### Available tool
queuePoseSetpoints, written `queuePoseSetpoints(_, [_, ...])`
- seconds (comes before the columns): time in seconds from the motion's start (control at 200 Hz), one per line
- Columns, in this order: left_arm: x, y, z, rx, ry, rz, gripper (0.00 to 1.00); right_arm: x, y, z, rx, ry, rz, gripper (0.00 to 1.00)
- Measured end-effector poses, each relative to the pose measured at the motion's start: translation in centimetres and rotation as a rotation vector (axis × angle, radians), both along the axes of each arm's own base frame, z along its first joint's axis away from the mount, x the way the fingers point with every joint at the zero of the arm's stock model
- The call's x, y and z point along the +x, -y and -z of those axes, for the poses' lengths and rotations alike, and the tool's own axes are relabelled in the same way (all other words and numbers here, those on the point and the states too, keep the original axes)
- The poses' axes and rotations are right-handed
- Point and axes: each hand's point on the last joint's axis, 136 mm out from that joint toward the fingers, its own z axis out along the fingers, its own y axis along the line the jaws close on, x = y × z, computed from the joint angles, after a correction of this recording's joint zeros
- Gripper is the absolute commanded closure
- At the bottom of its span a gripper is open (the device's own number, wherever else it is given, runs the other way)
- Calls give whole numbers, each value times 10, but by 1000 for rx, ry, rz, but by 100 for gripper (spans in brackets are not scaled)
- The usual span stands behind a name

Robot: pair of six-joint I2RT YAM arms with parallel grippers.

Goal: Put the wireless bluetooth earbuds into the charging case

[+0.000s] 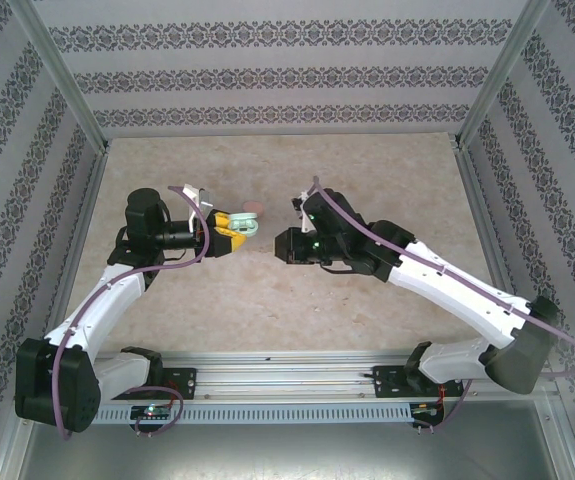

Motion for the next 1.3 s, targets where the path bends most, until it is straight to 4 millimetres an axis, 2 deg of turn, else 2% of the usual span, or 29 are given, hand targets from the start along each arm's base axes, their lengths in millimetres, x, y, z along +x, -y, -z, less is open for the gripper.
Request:
queuePoseSetpoints(0.205, [0,4,7,39,30,-6,89,3,-38,-28,87,28,-69,86])
queuePoseSetpoints(0.53, [-4,6,18,100,58,-10,89,13,-51,-58,167,78,-74,86])
queuePoseSetpoints(0.954, [-4,6,19,108,46,-26,89,20,-60,-57,190,72,-65,86])
queuePoseSetpoints(1.304, [-1,8,11,30,-10,-38,89,35,-60,-65,186,165,-31,86])
